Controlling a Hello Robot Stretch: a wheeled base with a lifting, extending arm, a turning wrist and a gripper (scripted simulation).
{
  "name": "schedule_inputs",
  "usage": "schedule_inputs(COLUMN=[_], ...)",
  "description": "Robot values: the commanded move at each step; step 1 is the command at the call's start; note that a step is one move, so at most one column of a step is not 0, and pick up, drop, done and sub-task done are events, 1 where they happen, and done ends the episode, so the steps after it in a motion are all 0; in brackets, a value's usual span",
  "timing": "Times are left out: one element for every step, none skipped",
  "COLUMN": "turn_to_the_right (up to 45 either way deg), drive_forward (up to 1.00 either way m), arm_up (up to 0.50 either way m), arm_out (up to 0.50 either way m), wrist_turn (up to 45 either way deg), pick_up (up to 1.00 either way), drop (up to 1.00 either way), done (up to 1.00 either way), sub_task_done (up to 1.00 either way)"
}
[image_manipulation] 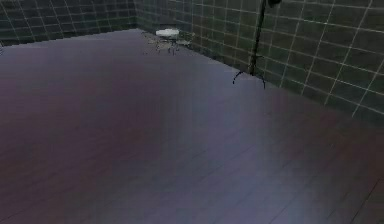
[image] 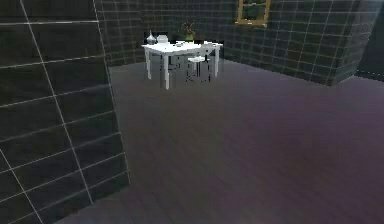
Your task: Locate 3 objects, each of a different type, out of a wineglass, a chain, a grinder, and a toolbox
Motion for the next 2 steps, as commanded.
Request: schedule_inputs(turn_to_the_right=[0.0, 0.0], drive_forward=[1.00, 1.00], arm_up=[0.00, 0.00], arm_out=[0.00, 0.00], wrist_turn=[0.0, 0.0], pick_up=[0.00, 0.00], drop=[0.00, 0.00], done=[0.00, 0.00], sub_task_done=[0.00, 0.00])
